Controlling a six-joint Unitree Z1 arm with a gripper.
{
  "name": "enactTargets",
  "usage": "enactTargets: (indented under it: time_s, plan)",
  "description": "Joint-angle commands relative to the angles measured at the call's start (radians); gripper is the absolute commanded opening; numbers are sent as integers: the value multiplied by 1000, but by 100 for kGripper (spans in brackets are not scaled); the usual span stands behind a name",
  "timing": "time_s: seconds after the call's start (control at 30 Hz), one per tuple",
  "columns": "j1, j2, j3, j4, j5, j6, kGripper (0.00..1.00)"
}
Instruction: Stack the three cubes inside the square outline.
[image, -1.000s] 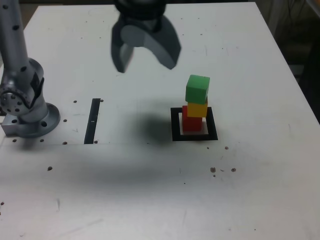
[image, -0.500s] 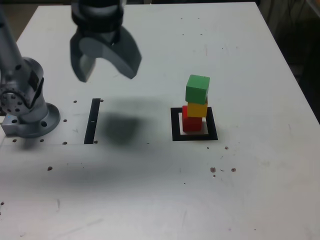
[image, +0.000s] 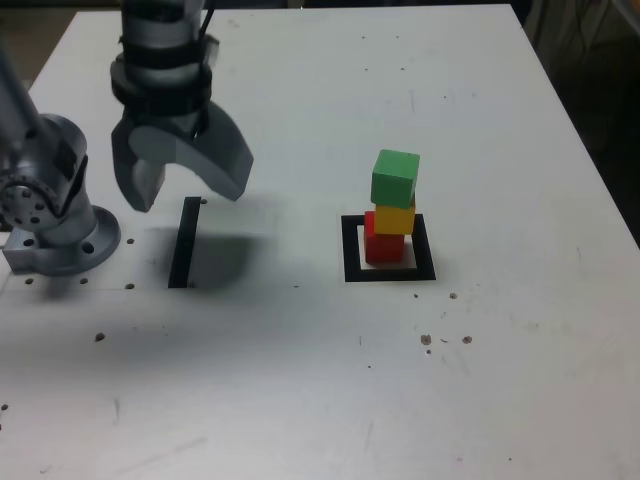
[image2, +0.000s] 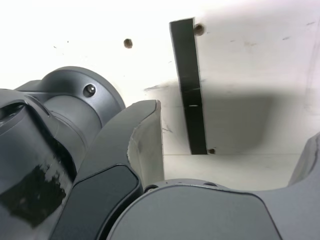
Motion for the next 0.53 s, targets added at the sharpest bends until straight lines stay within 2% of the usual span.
enactTargets:
  time_s: [0.0, 0.23, 0.5]
  plan:
    - [2, -10, 25, -26, -4, -4, 99]
    - [2, -18, 107, -108, -10, -14, 99]
    - [2, -23, 129, -141, -10, -21, 99]
